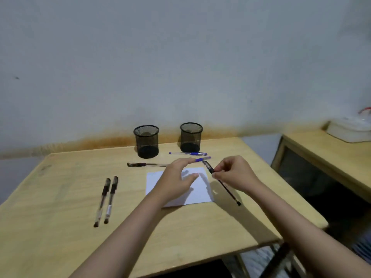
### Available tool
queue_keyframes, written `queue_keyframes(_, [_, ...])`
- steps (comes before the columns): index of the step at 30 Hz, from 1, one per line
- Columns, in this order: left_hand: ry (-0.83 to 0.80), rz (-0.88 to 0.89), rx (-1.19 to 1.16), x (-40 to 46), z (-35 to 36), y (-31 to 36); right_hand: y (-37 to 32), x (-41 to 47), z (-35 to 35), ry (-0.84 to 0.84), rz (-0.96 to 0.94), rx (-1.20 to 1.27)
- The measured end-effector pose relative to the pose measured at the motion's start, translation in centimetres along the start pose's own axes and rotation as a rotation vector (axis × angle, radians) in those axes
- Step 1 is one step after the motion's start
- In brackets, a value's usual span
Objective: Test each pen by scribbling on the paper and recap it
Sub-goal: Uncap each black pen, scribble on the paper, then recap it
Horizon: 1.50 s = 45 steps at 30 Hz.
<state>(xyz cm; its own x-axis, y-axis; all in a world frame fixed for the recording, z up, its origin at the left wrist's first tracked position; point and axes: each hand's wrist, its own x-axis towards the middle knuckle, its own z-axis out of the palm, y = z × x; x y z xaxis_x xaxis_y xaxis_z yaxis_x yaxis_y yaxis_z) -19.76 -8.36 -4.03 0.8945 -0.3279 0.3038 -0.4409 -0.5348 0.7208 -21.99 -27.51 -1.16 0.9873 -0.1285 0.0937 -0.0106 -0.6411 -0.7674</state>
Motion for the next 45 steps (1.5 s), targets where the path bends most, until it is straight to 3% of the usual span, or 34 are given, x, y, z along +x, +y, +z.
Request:
queue_keyframes(7, [-0.319,0.191,-0.009,2.0,10.7,7.0,6.5,-6.5,-9.4,0.295,0.187,-0.185])
queue_keyframes(13, [-0.504,0.37,0.14,2.3,18.9,11.9,12.4,-13.3,-14.9,0.424,0.351,-0.302])
queue_keyframes(19, [-0.563,0.428,0.364,1.7,23.4,12.4,18.0,-18.9,-17.9,0.375,0.515,-0.404])
queue_keyframes(26, [-0.511,0.449,0.382,1.4,23.9,12.0,21.4,-22.6,-18.1,0.263,0.695,-0.491])
queue_keyframes(37, [-0.419,0.313,0.149,0.0,21.9,11.8,19.1,-18.8,-15.3,0.313,0.441,-0.348])
queue_keyframes(45, [-0.197,0.159,0.15,-1.2,12.5,7.5,11.3,-11.2,-8.8,0.322,0.051,-0.202])
